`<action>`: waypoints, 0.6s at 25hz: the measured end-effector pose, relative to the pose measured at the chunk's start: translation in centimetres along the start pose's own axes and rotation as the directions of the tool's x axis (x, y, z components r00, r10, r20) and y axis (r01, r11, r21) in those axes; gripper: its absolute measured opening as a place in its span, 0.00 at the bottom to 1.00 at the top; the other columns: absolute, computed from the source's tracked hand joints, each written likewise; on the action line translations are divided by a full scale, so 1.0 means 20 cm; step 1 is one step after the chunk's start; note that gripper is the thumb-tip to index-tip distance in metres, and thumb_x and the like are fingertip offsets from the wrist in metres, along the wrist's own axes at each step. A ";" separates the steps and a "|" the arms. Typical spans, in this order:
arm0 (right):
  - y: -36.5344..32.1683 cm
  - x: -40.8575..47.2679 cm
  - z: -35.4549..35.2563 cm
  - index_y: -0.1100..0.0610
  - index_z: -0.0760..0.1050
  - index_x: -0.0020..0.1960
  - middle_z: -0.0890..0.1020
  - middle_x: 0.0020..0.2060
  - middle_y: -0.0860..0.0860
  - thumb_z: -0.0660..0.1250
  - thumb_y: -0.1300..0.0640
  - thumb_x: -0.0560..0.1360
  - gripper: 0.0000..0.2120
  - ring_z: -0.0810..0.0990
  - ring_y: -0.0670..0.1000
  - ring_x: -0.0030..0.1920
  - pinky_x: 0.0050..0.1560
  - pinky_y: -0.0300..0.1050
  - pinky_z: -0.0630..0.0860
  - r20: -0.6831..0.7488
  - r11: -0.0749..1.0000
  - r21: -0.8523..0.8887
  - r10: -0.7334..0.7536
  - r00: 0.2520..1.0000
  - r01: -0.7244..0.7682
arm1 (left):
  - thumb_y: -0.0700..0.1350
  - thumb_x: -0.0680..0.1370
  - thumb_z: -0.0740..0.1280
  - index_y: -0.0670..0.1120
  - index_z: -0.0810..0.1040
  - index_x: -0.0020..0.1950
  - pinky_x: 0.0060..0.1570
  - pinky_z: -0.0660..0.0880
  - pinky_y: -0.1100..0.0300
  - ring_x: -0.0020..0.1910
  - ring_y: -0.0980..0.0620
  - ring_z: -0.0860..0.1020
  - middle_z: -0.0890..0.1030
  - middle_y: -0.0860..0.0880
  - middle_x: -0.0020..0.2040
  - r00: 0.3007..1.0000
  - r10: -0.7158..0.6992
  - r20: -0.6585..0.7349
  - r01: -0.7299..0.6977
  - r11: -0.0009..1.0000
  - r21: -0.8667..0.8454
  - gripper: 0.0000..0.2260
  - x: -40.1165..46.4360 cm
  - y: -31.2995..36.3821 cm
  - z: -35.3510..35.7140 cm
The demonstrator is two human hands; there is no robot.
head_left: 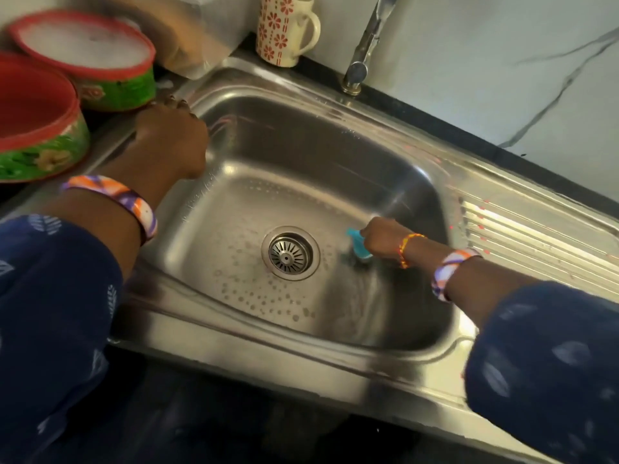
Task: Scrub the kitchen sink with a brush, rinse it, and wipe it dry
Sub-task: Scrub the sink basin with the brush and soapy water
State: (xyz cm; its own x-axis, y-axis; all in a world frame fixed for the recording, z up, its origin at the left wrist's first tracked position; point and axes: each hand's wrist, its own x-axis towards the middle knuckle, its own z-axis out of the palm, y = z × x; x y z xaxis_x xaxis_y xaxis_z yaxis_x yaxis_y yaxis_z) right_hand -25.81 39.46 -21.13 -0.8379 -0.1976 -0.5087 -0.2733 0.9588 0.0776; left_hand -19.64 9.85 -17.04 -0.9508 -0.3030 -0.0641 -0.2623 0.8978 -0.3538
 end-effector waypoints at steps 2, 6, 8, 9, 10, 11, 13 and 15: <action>0.01 -0.16 0.05 0.65 0.76 0.60 0.81 0.52 0.62 0.59 0.60 0.78 0.15 0.81 0.59 0.52 0.41 0.42 0.75 0.168 0.999 -0.011 -0.048 0.985 0.051 | 0.43 0.75 0.67 0.37 0.70 0.67 0.57 0.71 0.49 0.66 0.39 0.68 0.69 0.37 0.66 1.000 0.002 -0.013 -0.002 1.000 -0.023 0.22 -0.01 0.00 0.00; -0.13 -0.35 0.10 0.60 0.77 0.61 0.70 0.25 0.52 0.59 0.61 0.78 0.14 0.66 0.43 0.15 0.16 0.31 0.60 0.371 0.960 0.279 -0.128 0.920 0.021 | 0.43 0.76 0.65 0.38 0.69 0.67 0.58 0.71 0.49 0.67 0.39 0.69 0.68 0.37 0.67 1.000 0.008 -0.025 -0.010 0.999 -0.047 0.21 0.00 0.00 0.00; -0.32 -0.31 0.12 0.61 0.75 0.62 0.68 0.25 0.52 0.59 0.59 0.79 0.15 0.63 0.43 0.14 0.18 0.31 0.58 0.324 0.903 0.416 -0.261 0.909 0.111 | 0.44 0.76 0.65 0.38 0.69 0.68 0.58 0.71 0.49 0.66 0.39 0.69 0.68 0.38 0.67 0.999 0.006 -0.033 -0.008 0.999 -0.051 0.21 0.01 0.00 0.01; -0.43 -0.27 0.13 0.60 0.75 0.62 0.68 0.25 0.52 0.59 0.58 0.79 0.14 0.62 0.43 0.15 0.18 0.31 0.58 0.301 0.868 0.471 -0.324 0.897 0.156 | 0.45 0.76 0.65 0.38 0.69 0.68 0.58 0.71 0.48 0.66 0.39 0.68 0.68 0.38 0.67 1.000 0.004 -0.028 -0.005 0.999 -0.049 0.22 0.02 -0.01 0.01; -0.51 -0.25 0.13 0.57 0.75 0.62 0.68 0.25 0.52 0.59 0.58 0.79 0.14 0.62 0.43 0.15 0.18 0.30 0.58 0.284 0.842 0.511 -0.357 0.890 0.175 | 0.45 0.76 0.66 0.38 0.68 0.68 0.58 0.71 0.48 0.67 0.39 0.68 0.68 0.38 0.68 1.000 0.002 -0.020 -0.003 0.999 -0.044 0.23 0.02 -0.01 0.01; -0.54 -0.24 0.12 0.55 0.75 0.62 0.68 0.25 0.52 0.59 0.58 0.79 0.14 0.62 0.43 0.15 0.18 0.29 0.58 0.275 0.842 0.500 -0.378 0.884 0.205 | 0.45 0.76 0.66 0.37 0.68 0.68 0.58 0.71 0.48 0.67 0.39 0.67 0.67 0.37 0.68 1.000 0.004 -0.013 -0.004 0.999 -0.041 0.24 0.02 0.00 0.02; -0.41 -0.27 0.12 0.56 0.77 0.59 0.69 0.24 0.52 0.58 0.57 0.79 0.13 0.61 0.43 0.14 0.18 0.30 0.58 0.337 0.890 0.398 -0.367 0.867 0.222 | 0.46 0.75 0.67 0.37 0.68 0.69 0.59 0.70 0.47 0.68 0.39 0.66 0.67 0.37 0.68 1.000 0.011 -0.012 -0.012 0.999 -0.047 0.25 0.03 -0.01 0.02; -0.17 -0.34 0.12 0.58 0.77 0.60 0.70 0.20 0.48 0.58 0.57 0.79 0.13 0.62 0.42 0.14 0.17 0.32 0.58 0.440 0.939 0.282 -0.309 0.843 0.197 | 0.45 0.74 0.68 0.37 0.68 0.69 0.60 0.70 0.46 0.69 0.39 0.65 0.66 0.37 0.68 1.000 0.019 -0.018 -0.020 0.999 -0.051 0.26 0.04 -0.01 0.04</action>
State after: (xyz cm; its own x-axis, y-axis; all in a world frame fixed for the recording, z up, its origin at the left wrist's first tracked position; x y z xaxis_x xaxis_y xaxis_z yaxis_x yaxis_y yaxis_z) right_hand -18.07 37.94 -19.94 -0.4143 -0.3735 -0.8300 -0.2885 0.9188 -0.2694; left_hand -20.13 9.14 -17.66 -0.9584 -0.2802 -0.0537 -0.2515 0.9186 -0.3048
